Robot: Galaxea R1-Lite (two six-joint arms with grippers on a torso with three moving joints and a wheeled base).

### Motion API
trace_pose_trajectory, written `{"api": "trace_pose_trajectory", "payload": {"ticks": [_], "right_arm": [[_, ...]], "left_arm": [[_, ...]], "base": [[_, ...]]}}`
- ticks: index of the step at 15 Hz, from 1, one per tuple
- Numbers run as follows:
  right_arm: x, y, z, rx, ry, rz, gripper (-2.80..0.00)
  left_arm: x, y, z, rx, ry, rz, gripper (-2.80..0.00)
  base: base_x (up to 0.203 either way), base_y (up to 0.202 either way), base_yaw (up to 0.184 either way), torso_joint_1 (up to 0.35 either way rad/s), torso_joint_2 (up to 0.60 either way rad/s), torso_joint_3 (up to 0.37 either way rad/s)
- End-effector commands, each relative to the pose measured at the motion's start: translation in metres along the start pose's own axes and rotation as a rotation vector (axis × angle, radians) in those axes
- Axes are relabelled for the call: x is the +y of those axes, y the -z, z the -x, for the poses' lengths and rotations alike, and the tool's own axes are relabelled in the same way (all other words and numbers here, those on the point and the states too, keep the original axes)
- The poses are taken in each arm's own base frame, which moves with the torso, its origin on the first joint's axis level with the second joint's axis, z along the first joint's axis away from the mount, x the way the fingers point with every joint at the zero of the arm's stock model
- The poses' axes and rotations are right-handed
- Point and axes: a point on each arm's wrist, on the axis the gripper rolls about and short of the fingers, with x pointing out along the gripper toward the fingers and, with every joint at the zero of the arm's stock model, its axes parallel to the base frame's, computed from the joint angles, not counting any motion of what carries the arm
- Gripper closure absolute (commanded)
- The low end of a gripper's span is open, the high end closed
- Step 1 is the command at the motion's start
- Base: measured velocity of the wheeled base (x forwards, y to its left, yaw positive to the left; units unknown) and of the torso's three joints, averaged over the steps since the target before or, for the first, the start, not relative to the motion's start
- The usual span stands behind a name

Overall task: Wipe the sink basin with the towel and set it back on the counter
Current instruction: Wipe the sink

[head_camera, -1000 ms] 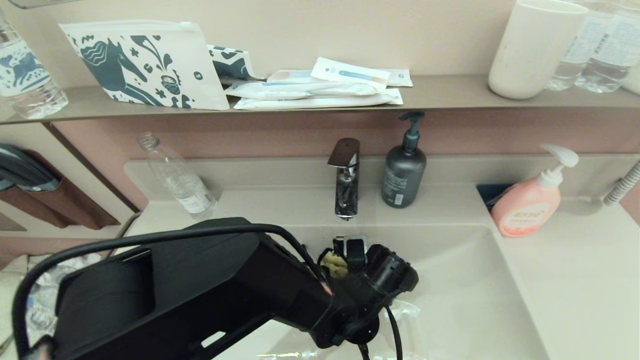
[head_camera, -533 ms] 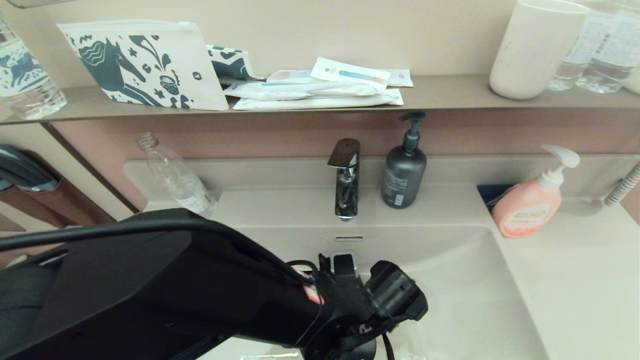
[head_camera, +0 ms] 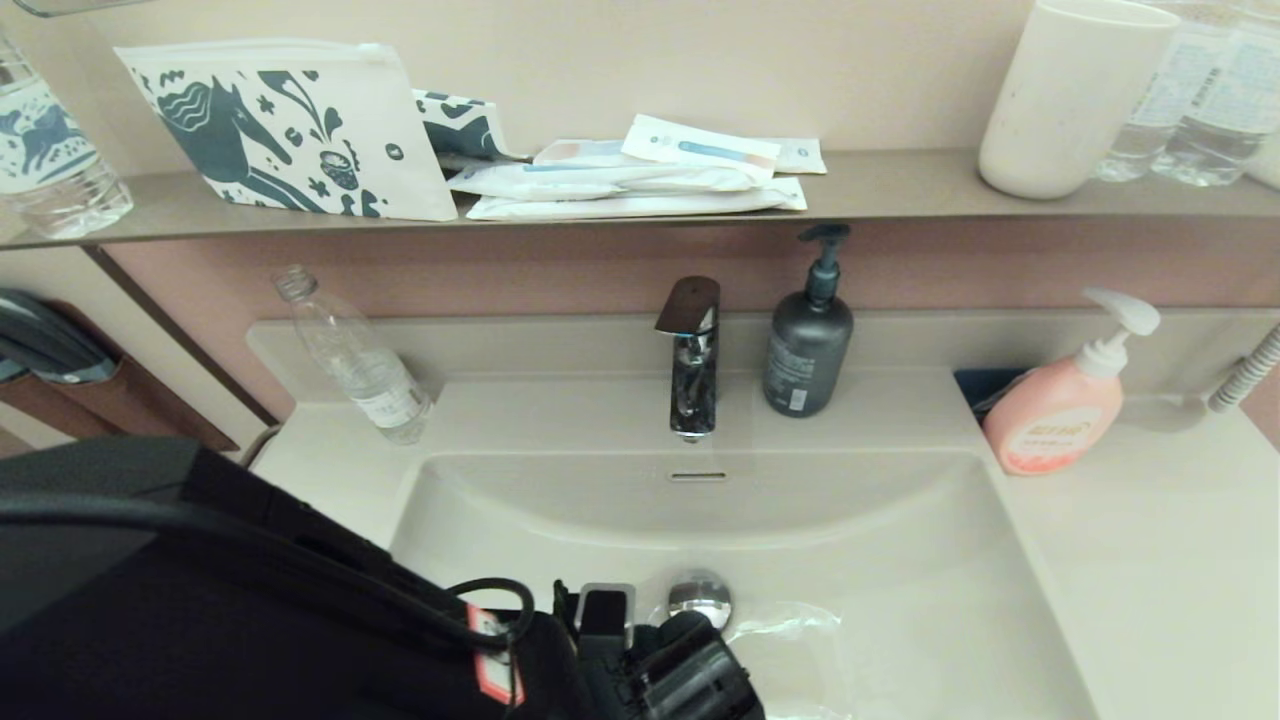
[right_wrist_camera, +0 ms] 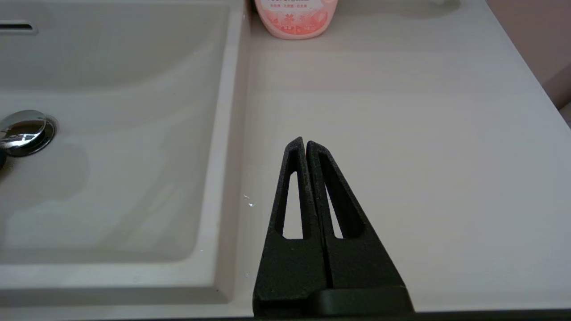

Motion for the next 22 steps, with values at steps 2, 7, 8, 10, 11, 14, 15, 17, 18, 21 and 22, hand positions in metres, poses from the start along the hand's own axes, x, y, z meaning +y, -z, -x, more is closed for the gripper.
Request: {"api": "trace_pose_trajectory", "payload": {"ticks": [2, 7, 8, 10, 11, 14, 15, 17, 18, 21, 22], "right_arm": [[0.000, 0.000, 0.000, 0.000, 0.000, 0.000, 0.00], [0.000, 0.000, 0.000, 0.001, 0.000, 0.000, 0.00], [0.000, 0.000, 0.000, 0.002, 0.000, 0.001, 0.00], [0.000, 0.000, 0.000, 0.000, 0.000, 0.000, 0.00], [0.000, 0.000, 0.000, 0.000, 0.000, 0.000, 0.00], [0.000, 0.000, 0.000, 0.000, 0.000, 0.000, 0.00], [0.000, 0.000, 0.000, 0.000, 0.000, 0.000, 0.00], [0.000, 0.000, 0.000, 0.000, 0.000, 0.000, 0.00], [0.000, 0.000, 0.000, 0.000, 0.000, 0.000, 0.00], [0.000, 0.000, 0.000, 0.000, 0.000, 0.000, 0.00], [0.000, 0.000, 0.000, 0.000, 0.000, 0.000, 0.00]], "left_arm": [[0.053, 0.000, -0.003, 0.044, -0.072, -0.068, 0.00], [0.116, -0.034, -0.035, -0.011, -0.120, -0.198, 0.00], [0.123, -0.042, -0.040, -0.063, -0.119, -0.211, 0.00], [0.123, -0.059, -0.048, -0.190, -0.083, -0.195, 0.00], [0.117, -0.066, -0.050, -0.256, -0.045, -0.171, 0.00], [0.091, -0.072, -0.055, -0.352, 0.049, -0.095, 0.00], [0.083, -0.073, -0.057, -0.356, 0.074, -0.048, 0.00], [0.065, -0.078, -0.063, -0.367, 0.100, -0.001, 0.00], [0.057, -0.080, -0.066, -0.375, 0.112, 0.006, 0.00], [0.027, -0.089, -0.061, -0.435, 0.165, 0.048, 0.00], [0.012, -0.090, -0.056, -0.462, 0.188, 0.066, 0.00]], "base": [[0.000, 0.000, 0.000, 0.000, 0.00, 0.000], [0.000, 0.000, 0.000, 0.000, 0.00, 0.000], [0.000, 0.000, 0.000, 0.000, 0.00, 0.000], [0.000, 0.000, 0.000, 0.000, 0.00, 0.000], [0.000, 0.000, 0.000, 0.000, 0.00, 0.000], [0.000, 0.000, 0.000, 0.000, 0.00, 0.000], [0.000, 0.000, 0.000, 0.000, 0.00, 0.000], [0.000, 0.000, 0.000, 0.000, 0.00, 0.000], [0.000, 0.000, 0.000, 0.000, 0.00, 0.000], [0.000, 0.000, 0.000, 0.000, 0.00, 0.000], [0.000, 0.000, 0.000, 0.000, 0.00, 0.000]]}}
